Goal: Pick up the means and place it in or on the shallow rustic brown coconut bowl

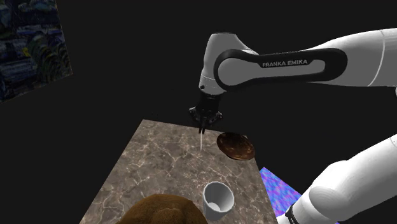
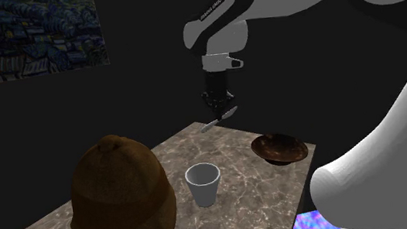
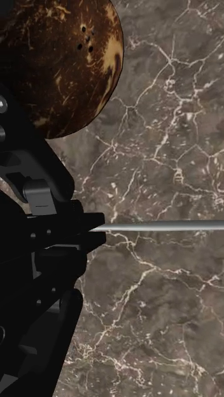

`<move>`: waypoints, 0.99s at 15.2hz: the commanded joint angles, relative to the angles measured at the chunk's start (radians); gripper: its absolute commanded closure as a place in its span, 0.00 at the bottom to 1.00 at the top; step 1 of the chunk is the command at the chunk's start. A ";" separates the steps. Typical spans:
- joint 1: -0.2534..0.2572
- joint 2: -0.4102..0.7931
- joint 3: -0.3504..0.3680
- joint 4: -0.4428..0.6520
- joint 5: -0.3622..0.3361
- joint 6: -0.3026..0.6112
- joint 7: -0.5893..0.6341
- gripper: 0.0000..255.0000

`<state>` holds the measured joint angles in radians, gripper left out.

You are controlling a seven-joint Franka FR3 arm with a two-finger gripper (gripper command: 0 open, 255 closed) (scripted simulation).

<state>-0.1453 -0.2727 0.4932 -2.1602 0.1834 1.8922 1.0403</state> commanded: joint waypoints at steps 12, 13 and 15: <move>-0.062 -0.334 -0.266 -0.286 -0.012 -0.080 -0.338 1.00; -0.070 -0.352 -0.287 -0.299 -0.022 -0.088 -0.361 1.00; -0.076 -0.364 -0.301 -0.322 -0.029 -0.080 -0.380 1.00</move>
<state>-0.2150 -0.6292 0.2056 -2.4695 0.1611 1.8104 0.6777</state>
